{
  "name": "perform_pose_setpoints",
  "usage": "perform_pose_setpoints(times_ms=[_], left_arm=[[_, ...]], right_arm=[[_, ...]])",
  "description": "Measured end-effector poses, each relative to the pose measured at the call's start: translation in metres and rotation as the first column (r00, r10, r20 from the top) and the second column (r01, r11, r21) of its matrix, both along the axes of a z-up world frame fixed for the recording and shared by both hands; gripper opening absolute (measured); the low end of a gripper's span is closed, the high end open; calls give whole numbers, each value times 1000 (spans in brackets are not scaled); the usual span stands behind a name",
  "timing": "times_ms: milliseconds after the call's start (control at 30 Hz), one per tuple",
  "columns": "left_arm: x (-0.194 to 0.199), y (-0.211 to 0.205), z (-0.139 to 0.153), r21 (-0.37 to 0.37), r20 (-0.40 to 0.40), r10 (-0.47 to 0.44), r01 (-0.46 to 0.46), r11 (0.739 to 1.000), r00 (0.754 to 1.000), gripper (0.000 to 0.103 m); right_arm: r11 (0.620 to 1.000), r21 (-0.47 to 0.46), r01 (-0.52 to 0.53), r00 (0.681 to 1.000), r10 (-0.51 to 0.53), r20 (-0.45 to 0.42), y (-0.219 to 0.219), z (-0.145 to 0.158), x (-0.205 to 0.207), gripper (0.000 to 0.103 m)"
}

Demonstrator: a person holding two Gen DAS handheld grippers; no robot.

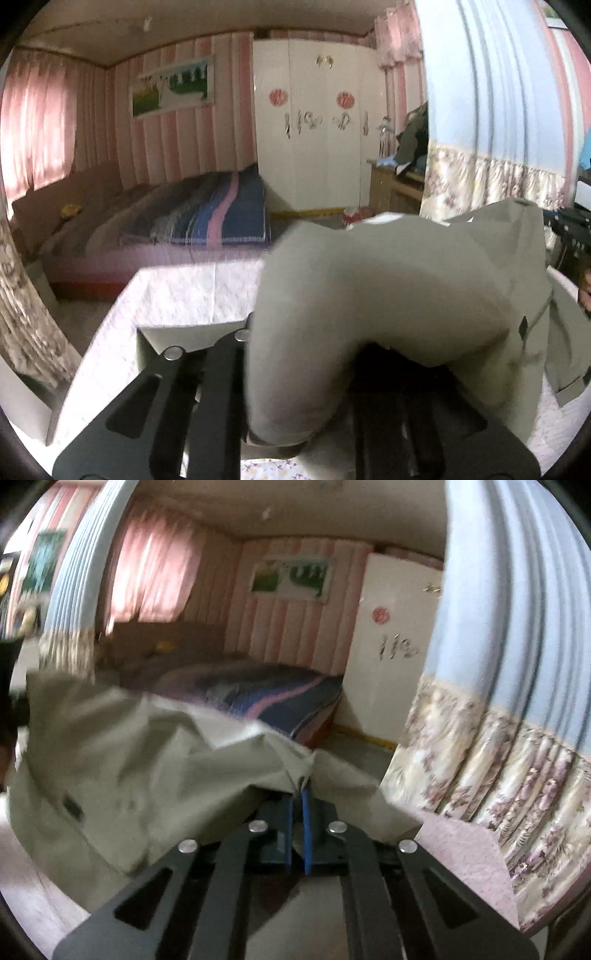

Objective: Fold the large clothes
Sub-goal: 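Lift the jacket high with both grippers and shake it open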

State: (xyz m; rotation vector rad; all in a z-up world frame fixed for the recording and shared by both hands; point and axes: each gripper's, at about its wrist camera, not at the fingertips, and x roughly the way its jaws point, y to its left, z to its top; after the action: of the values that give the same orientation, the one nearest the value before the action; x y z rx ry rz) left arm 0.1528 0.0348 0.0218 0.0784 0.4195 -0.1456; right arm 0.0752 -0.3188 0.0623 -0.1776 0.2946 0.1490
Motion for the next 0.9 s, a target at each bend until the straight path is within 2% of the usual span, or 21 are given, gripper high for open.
perform_pose_setpoints(times_ms=[100,233,333,533,700,900], left_arm=[[-14,-4,36,-7,59,3,-3,1000,998,12],[-38,-3,86,-49,141,9,-2,999,990,12],[-63,-6,123,-44,222,12,-2,999,975,12],[-121,-21,198,-68,359,7,18,998,933,13],[-165,-36,255,-64,445,1,30,997,896,13],[-208,-49,311,-40,512,9,14,999,859,14]], right_arm=[[999,53,2,996,-7,91,-9,40,-22,3],[996,85,-3,975,-16,221,-9,93,-63,2],[996,90,-3,938,-28,346,-6,140,-104,2],[994,108,1,857,-57,512,2,215,-182,2],[994,107,7,809,-69,584,12,271,-240,2],[995,102,19,803,-76,591,14,328,-276,2]])
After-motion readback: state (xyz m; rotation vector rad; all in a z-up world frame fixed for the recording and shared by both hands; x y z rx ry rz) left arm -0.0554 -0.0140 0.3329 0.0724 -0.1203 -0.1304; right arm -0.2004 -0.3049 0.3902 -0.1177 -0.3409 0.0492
